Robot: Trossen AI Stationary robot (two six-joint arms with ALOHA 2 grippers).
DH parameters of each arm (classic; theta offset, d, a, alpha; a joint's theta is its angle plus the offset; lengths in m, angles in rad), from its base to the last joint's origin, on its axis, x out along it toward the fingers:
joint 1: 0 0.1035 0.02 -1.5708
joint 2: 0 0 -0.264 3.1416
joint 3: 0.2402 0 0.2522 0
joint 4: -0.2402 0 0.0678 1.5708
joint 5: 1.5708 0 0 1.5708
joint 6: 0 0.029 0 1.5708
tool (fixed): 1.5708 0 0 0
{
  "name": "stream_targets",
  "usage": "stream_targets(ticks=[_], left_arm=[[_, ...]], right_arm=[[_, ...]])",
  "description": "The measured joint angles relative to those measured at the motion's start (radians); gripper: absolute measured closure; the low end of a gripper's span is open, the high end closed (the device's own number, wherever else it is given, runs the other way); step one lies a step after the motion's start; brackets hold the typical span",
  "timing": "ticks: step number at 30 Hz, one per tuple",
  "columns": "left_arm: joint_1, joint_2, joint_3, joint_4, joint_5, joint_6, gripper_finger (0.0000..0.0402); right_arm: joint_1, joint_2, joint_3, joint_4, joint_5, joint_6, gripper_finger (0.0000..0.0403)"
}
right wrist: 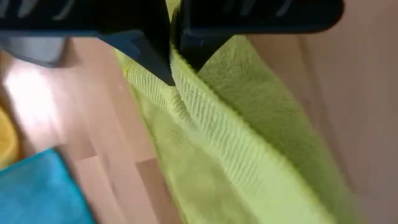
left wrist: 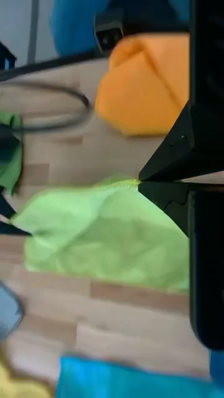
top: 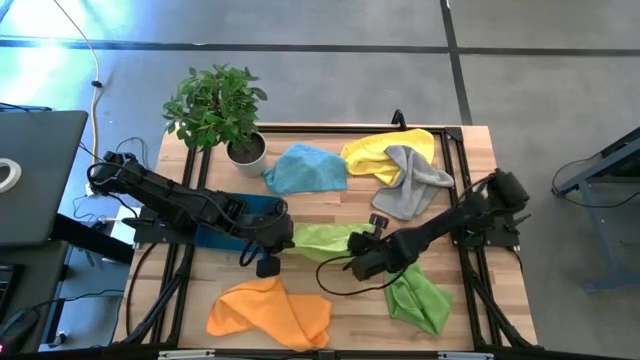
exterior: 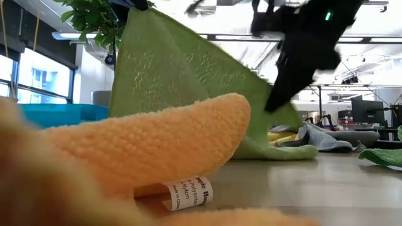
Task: Fold microfiber towels
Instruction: Fold the light green microfiber towel on the table
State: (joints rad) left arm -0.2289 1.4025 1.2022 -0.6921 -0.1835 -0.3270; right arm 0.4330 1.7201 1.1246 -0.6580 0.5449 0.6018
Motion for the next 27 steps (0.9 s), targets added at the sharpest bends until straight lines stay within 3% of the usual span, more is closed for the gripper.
stream_targets(ticks=[13,21,27], left_arm=[[0.015,0.002,0.049,-0.027,-0.424,0.287,0.0401],[0.094,0.002,0.173,-0.029,-0.676,0.536,0.0401],[0.181,0.001,0.214,0.022,-0.834,0.660,0.0401]], right_arm=[[-0.055,-0.304,0.001,-0.249,0.010,-0.094,0.0402],[-0.207,-0.407,0.002,-0.258,0.197,-0.358,0.0402],[-0.327,-0.451,0.002,-0.135,0.385,-0.644,0.0403]])
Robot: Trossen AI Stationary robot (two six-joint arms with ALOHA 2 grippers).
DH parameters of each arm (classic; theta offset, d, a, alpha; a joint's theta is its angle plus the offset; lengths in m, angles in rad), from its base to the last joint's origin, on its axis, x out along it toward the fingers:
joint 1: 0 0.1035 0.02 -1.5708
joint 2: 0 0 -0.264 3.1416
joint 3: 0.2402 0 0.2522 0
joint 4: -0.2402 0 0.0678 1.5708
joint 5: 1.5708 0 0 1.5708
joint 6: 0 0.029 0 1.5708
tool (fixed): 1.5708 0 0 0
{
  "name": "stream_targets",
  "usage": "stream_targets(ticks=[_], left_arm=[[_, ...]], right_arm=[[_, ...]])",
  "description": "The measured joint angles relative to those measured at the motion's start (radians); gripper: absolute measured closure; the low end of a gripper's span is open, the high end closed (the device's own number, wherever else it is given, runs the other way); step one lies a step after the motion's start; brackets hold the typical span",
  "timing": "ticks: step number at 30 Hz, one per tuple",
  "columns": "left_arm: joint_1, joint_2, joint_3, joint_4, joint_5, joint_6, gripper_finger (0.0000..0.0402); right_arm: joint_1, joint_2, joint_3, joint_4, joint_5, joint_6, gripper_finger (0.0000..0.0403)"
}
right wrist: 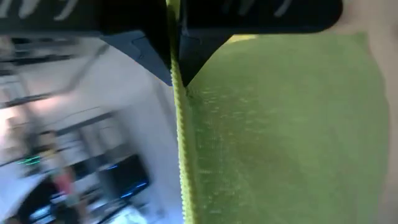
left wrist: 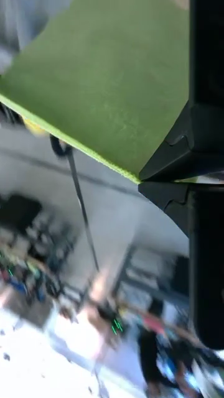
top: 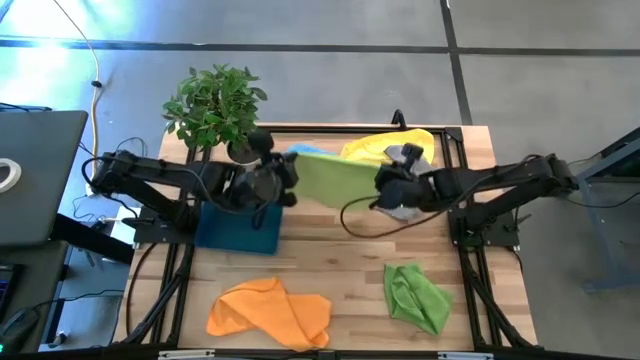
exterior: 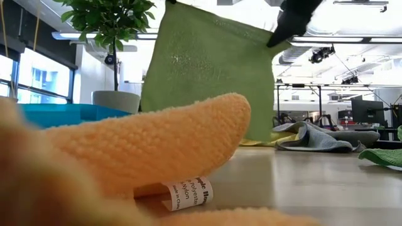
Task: Fold microfiber towels
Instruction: Fold the light green microfiber towel on the table
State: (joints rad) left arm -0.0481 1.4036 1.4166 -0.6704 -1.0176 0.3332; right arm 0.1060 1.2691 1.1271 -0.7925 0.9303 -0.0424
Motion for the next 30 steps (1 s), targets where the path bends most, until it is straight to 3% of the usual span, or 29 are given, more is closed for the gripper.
stream_targets(ticks=[3,5,10,12,16,22,30], left_arm=[[0.023,0.000,0.001,-0.016,-0.003,-0.040,0.0401],[0.028,0.004,0.001,-0.052,0.083,-0.110,0.0401],[0.012,0.084,0.001,-0.154,0.363,-0.354,0.0401],[-0.007,0.131,-0.012,-0.167,0.447,-0.449,0.0401],[-0.075,0.273,-0.055,-0.138,0.561,-0.500,0.0401],[-0.186,0.445,-0.053,-0.078,0.591,-0.568,0.0401],[-0.286,0.490,-0.053,0.071,0.783,-0.671,0.0401]], right_arm=[[-0.026,-0.005,0.000,0.052,0.015,-0.075,0.0403],[-0.030,-0.003,0.000,0.039,-0.018,-0.082,0.0403],[-0.028,0.024,-0.016,-0.077,-0.378,0.176,0.0403],[-0.011,0.041,-0.059,-0.087,-0.468,0.252,0.0403],[0.061,0.075,-0.186,-0.009,-0.523,0.325,0.0403],[0.180,0.095,-0.294,0.145,-0.616,0.463,0.0403],[0.330,0.110,-0.305,0.275,-0.704,0.588,0.0403]])
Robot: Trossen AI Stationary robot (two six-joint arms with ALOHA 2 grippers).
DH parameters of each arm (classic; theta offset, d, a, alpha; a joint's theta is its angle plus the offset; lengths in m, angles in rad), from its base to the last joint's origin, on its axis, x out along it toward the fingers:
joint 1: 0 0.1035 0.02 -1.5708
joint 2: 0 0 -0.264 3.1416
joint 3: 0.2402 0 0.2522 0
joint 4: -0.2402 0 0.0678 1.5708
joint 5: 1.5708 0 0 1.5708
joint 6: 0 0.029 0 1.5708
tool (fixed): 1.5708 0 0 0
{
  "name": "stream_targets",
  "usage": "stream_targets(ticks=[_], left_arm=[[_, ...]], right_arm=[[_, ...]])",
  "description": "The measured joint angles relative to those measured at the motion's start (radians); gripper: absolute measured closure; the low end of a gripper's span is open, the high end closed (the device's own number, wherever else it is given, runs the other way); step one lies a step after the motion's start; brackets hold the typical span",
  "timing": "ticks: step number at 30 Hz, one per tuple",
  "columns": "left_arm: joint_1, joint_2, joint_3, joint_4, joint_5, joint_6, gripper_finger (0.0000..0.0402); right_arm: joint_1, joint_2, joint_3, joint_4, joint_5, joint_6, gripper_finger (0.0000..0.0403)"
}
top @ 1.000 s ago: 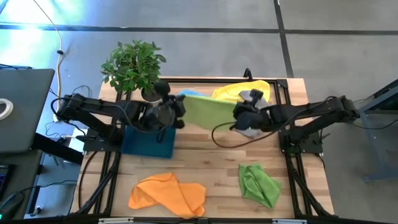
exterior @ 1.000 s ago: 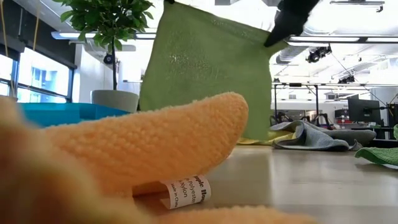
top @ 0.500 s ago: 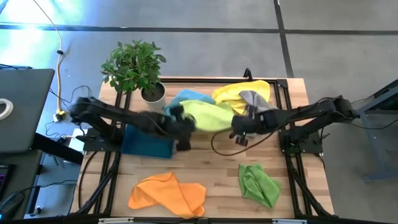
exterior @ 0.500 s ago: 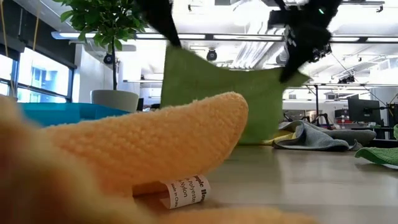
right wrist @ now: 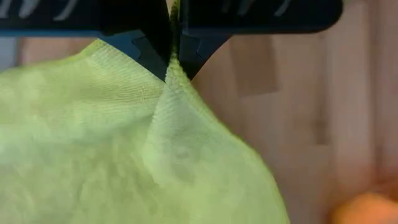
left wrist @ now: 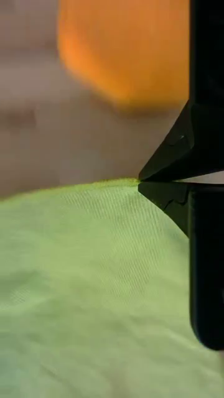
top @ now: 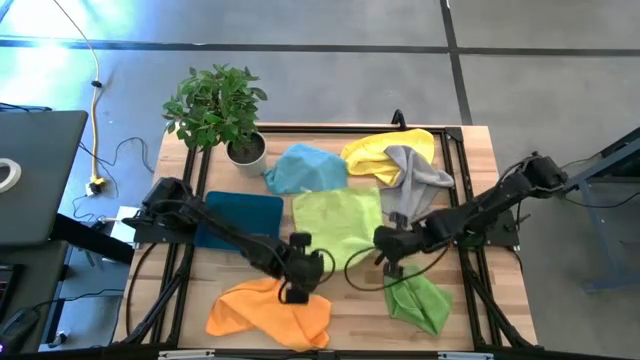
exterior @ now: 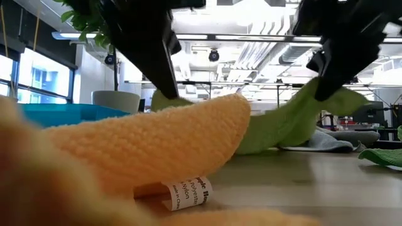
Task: Fold microfiber towels
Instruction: Fold the light green microfiber towel on the table
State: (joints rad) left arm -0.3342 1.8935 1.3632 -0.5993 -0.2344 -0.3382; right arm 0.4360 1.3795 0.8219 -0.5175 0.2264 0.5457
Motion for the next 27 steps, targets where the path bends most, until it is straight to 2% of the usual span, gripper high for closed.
stream_targets(ticks=[7,13,19,27], left_arm=[[-0.054,-0.008,0.008,0.039,0.103,-0.030,0.0401],[-0.053,-0.008,0.008,-0.015,0.043,-0.055,0.0401],[-0.014,-0.008,0.006,-0.133,-0.101,-0.133,0.0401],[0.045,-0.008,0.006,-0.213,-0.194,-0.149,0.0401]], right_arm=[[0.063,0.042,0.002,0.038,-0.135,0.059,0.0403],[0.059,0.075,0.002,0.036,-0.178,-0.053,0.0403],[-0.011,0.078,0.002,-0.019,-0.139,-0.227,0.0403],[-0.125,0.079,0.002,-0.041,0.010,-0.547,0.0402]])
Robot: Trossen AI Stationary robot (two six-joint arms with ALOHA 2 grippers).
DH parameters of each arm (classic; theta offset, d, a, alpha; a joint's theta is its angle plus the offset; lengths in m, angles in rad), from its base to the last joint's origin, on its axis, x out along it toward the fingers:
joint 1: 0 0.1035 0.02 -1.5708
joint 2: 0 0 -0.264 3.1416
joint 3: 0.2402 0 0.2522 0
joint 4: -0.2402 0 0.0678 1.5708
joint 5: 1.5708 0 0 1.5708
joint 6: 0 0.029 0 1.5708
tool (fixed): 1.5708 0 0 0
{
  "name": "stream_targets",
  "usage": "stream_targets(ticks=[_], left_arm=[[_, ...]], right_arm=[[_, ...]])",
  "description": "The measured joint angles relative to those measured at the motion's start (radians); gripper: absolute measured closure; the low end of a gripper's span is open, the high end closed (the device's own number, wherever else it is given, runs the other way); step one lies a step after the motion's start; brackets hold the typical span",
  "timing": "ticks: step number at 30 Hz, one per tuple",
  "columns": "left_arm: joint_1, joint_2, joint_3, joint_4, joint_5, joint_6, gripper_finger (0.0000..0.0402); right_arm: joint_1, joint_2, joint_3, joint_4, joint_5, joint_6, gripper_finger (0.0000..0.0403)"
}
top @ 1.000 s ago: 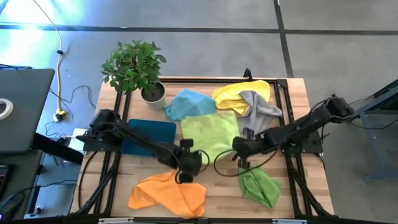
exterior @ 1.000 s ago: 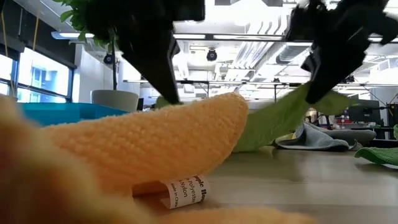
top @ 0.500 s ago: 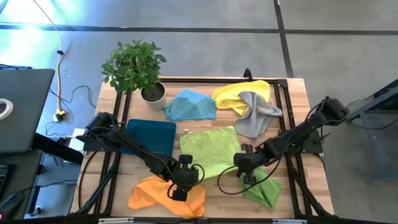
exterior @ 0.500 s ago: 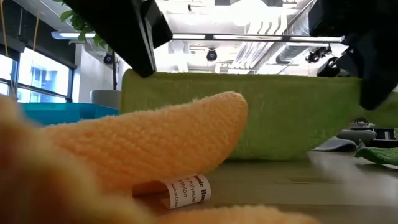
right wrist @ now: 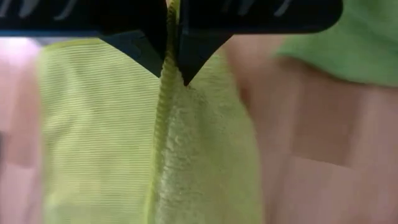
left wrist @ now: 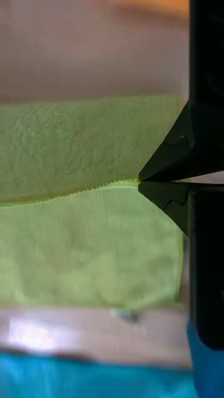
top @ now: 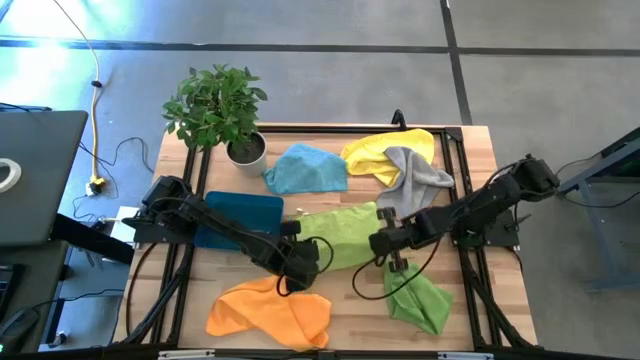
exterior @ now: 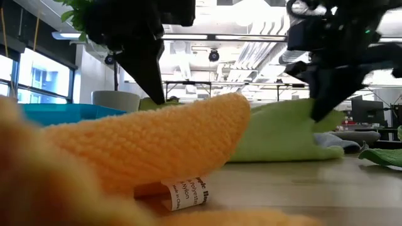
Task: Fold microfiber towels
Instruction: Fold the light green microfiber towel on the table
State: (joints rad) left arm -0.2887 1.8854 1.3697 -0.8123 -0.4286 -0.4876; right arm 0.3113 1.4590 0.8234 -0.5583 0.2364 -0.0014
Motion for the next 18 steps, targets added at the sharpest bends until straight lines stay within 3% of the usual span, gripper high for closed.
stream_targets(ticks=[11,18], left_arm=[[0.097,0.031,0.000,-0.070,-0.084,0.049,0.0401],[0.146,0.070,0.000,-0.076,-0.092,0.070,0.0401]], right_arm=[[-0.195,0.000,0.000,0.042,0.024,-0.197,0.0402],[-0.278,0.001,0.000,0.066,-0.042,-0.272,0.0402]])
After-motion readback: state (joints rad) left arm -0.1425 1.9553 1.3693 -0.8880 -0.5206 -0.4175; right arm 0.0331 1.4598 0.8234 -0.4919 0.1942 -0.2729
